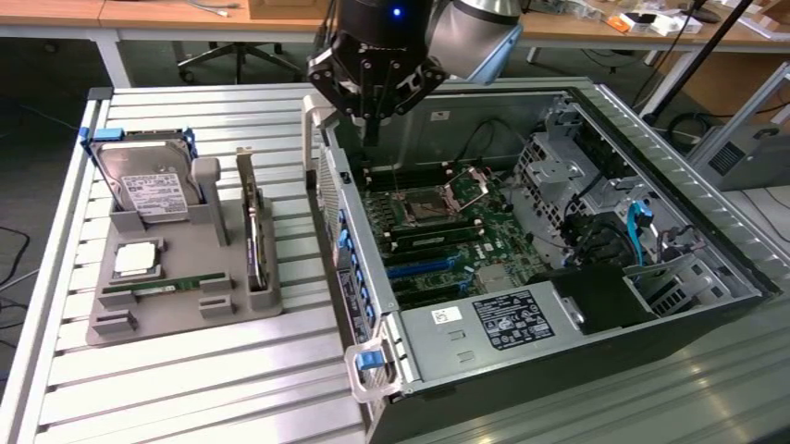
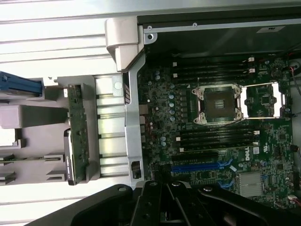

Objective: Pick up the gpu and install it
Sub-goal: 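Reach for the gpu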

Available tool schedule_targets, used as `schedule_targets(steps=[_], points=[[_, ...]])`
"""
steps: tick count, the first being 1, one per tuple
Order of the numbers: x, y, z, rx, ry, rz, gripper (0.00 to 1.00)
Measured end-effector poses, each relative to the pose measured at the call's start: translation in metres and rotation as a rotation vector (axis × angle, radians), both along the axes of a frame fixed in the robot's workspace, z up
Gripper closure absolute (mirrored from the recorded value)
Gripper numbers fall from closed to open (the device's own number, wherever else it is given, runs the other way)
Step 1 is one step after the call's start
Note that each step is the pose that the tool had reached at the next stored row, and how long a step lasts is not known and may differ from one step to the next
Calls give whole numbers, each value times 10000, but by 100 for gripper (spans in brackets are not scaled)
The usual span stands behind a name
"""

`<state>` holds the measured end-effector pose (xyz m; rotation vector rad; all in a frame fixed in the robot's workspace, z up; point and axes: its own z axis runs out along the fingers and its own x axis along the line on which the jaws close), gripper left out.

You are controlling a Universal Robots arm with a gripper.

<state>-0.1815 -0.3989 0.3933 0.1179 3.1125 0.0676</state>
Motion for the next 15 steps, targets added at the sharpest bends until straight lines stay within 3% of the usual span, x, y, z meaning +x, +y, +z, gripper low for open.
schedule_targets(steps=[15], points=[[-48,0,0,0,0,-1,89]])
